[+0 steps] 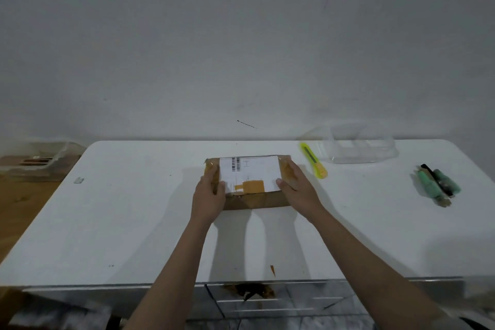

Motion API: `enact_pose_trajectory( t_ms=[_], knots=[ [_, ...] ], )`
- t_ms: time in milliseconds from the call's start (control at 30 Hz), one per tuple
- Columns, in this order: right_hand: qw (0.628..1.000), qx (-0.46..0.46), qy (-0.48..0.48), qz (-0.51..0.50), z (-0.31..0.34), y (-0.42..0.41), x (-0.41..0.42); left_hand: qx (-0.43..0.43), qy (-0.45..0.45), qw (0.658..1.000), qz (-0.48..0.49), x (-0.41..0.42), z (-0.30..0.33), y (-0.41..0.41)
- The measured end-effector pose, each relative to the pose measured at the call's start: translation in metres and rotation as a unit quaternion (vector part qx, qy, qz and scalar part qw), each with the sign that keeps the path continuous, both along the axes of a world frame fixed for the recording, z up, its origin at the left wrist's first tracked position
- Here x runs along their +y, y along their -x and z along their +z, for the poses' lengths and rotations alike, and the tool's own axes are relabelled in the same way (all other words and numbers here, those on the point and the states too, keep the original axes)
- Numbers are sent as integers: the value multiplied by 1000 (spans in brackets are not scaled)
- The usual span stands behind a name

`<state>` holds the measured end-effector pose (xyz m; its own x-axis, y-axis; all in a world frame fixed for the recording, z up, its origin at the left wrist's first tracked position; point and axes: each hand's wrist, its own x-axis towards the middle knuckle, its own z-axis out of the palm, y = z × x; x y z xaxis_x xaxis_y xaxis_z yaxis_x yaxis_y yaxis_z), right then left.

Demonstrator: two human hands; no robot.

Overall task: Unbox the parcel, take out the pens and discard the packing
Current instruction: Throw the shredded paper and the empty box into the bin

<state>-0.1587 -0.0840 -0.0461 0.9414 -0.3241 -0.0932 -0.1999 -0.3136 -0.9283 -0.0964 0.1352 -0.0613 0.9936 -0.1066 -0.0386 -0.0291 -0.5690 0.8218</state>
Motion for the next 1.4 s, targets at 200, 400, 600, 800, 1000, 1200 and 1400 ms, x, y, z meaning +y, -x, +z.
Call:
enact_pose_trajectory(
  t_ms=[200,400,600,800,1000,1200,1400],
  knots=[
    [998,5,-19,-52,1,25,-24,6,-1,999,-51,-27,1,4],
    [993,-12,-21,-120,2,84,-72,2,-3,994,-107,-85,-1,44],
    [971,-21,-16,-237,6,188,-157,16,12,980,-200,-197,1,118],
    [934,-33,2,-356,20,326,-256,26,30,950,-309,-334,5,216],
    [891,-16,33,-452,24,465,-337,49,32,906,-420,-463,5,320],
    [866,48,16,-497,9,563,-376,82,3,857,-510,-532,-15,397],
    [827,65,-23,-557,-34,601,-398,110,-57,814,-567,-584,-54,428]
  ],
)
